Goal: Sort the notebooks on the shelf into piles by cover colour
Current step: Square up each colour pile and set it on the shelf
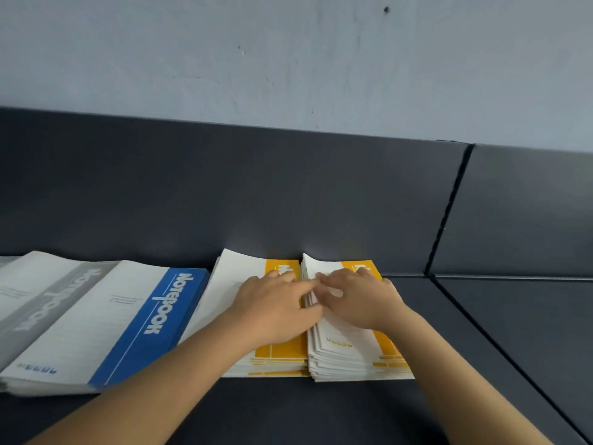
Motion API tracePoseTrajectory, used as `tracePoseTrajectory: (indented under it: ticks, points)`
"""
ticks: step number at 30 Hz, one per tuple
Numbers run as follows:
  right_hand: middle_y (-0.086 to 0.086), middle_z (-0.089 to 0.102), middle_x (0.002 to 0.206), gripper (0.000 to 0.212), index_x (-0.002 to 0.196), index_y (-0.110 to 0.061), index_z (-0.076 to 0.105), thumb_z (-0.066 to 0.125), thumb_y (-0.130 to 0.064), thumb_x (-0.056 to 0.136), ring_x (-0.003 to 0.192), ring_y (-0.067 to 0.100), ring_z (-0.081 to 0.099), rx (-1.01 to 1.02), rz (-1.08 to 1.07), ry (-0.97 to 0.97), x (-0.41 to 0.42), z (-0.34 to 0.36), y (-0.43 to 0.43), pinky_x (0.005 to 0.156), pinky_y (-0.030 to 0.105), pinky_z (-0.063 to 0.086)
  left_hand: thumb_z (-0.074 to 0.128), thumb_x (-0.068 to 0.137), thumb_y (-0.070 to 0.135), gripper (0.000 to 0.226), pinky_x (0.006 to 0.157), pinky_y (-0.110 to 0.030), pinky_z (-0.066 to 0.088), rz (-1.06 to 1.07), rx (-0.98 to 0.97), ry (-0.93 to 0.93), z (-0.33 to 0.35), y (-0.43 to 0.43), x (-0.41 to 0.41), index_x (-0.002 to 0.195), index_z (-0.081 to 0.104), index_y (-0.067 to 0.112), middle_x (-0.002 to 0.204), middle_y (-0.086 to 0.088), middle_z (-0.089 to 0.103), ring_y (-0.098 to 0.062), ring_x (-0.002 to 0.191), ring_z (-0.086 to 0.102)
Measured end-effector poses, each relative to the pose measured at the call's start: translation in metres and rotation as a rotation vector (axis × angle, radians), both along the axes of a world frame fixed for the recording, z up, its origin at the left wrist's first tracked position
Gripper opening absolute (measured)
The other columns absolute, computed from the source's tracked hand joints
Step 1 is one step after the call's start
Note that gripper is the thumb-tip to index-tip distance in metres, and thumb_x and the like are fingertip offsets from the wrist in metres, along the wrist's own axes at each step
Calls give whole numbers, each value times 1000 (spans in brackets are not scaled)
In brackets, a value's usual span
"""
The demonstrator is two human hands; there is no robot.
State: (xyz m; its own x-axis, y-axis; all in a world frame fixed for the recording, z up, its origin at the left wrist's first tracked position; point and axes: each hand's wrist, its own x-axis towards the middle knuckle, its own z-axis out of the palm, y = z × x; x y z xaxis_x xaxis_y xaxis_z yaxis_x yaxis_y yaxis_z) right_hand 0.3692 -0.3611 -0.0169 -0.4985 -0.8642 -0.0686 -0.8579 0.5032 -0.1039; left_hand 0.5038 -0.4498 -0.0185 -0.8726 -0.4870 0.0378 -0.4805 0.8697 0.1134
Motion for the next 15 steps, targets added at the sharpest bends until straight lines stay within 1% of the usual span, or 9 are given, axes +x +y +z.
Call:
tracePoseTrajectory:
  ticks: [3, 5, 7, 9, 11, 15]
  points:
    - [-10, 22, 157, 54, 144, -50, 26, 34, -61, 92, 146, 22, 9, 12, 2, -99, -16, 2, 3, 113, 50, 9, 28, 95, 55, 54, 105, -42, 32, 19, 20, 0, 0, 2, 0, 148, 25, 47, 149, 7, 39, -18, 138, 31]
    - [-7, 12, 160, 62, 147, -46, 20, 34, -66, 90, 147, 25, 3, 59, -55, -128, -28, 1, 8, 114, 52, 5, 26, 96, 54, 55, 108, -43, 29, 30, 35, -4, -2, 3, 1, 150, 21, 46, 154, 9, 33, -17, 140, 28]
    - [-3, 0, 161, 76, 152, -37, 9, 29, -72, 88, 147, 29, 4, 112, -114, -133, -38, -2, 11, 114, 54, 8, 24, 97, 54, 55, 110, -44, 27, 29, 51, -5, -4, 5, 2, 151, 17, 46, 156, 9, 29, -17, 141, 26]
    - [-3, -10, 160, 83, 153, -32, -1, 26, -74, 87, 147, 30, 10, 139, -123, -210, -41, -3, 12, 115, 51, 14, 22, 98, 52, 54, 111, -44, 27, 28, 50, 1, -6, 8, 2, 151, 16, 45, 156, 10, 28, -17, 141, 26]
    - [-3, -13, 160, 84, 153, -30, -4, 26, -73, 87, 146, 30, 16, 132, -107, -248, -41, -3, 11, 115, 46, 18, 23, 98, 50, 53, 111, -43, 26, 29, 47, 3, -5, 10, 2, 150, 19, 44, 156, 11, 30, -17, 141, 27]
    - [-3, -14, 160, 84, 153, -29, -4, 26, -73, 87, 145, 30, 18, 148, -100, -239, -41, -2, 8, 114, 45, 22, 31, 98, 46, 52, 113, -42, 22, 32, 82, -1, 1, 13, -6, 149, 29, 40, 155, 11, 32, -20, 143, 25]
